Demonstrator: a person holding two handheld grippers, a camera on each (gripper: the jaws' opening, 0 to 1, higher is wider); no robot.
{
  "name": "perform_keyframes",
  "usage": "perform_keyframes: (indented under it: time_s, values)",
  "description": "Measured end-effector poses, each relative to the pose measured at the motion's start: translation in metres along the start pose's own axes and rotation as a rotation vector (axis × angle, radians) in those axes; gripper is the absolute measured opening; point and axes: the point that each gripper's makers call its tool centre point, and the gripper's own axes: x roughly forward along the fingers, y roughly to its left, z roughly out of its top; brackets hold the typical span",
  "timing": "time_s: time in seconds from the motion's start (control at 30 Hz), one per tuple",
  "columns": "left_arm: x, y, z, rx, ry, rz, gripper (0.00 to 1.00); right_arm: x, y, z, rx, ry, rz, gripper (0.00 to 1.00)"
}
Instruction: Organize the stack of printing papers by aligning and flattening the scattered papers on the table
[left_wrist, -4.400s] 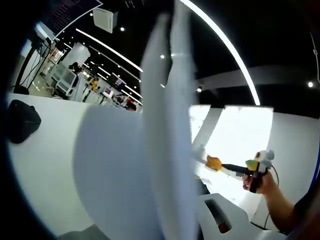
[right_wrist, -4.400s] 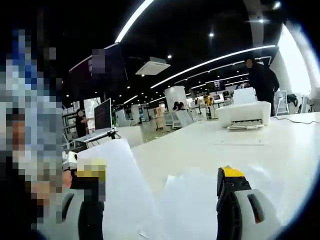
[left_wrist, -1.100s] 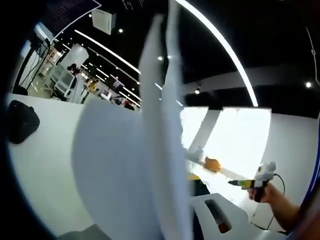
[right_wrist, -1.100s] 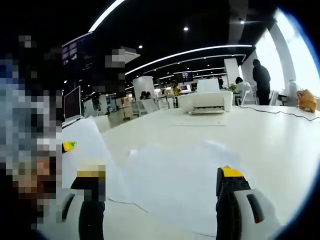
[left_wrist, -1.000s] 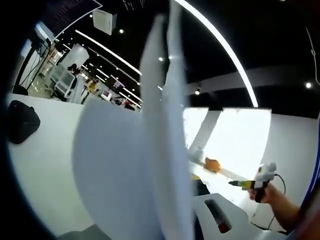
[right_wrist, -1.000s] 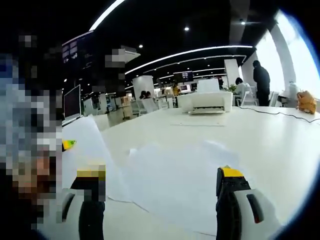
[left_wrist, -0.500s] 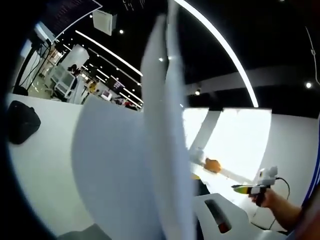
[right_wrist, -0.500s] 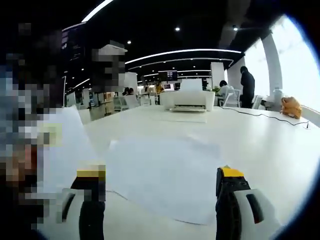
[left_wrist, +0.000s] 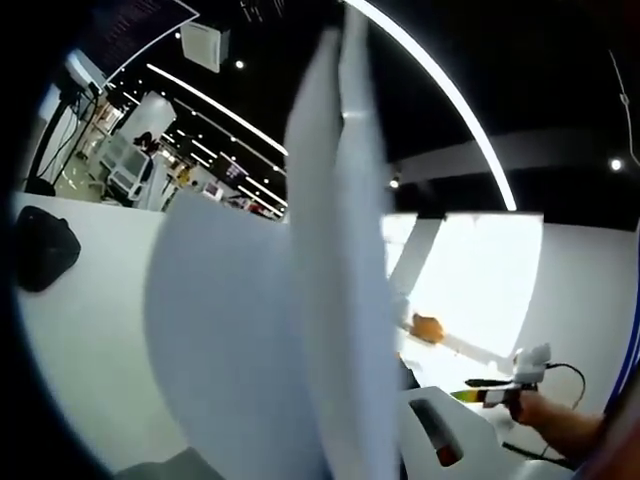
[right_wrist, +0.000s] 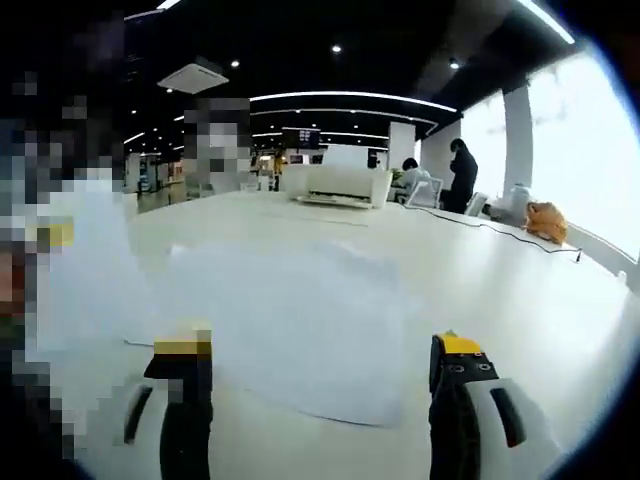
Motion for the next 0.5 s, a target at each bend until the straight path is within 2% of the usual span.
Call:
perform_keyframes:
  time_s: [0.1,0.17,0.23,0.43,0.47,0.5]
  values:
    - [0.000,0.000,0.001,0.000,-0.001,-0.003,0.06,0.004,-0.004,-0.003,0.019,0.011,-0.002,0.81]
    - [-0.001,0.000,0.001,0.000,-0.005,-0.004,0.06,0.007,-0.005,-0.009,-0.014,0.042,0.000,0.81]
    - [-0.001,0.000,0.002,0.000,-0.004,-0.006,0.06,0.008,-0.007,-0.010,-0.017,0.043,-0.002,0.80]
    - [-0.001,-0.001,0.002,0.006,-0.005,-0.009,0.06,0.013,-0.008,-0.014,0.056,0.068,0.045,0.74]
    - [-0.001,-0.002,0.002,0.005,-0.006,-0.010,0.06,0.015,-0.014,-0.011,0.020,0.051,0.035,0.74]
    - [-0.001,-0.003,0.002,0.007,-0.006,-0.010,0.06,0.014,-0.012,-0.015,0.048,0.062,0.042,0.73]
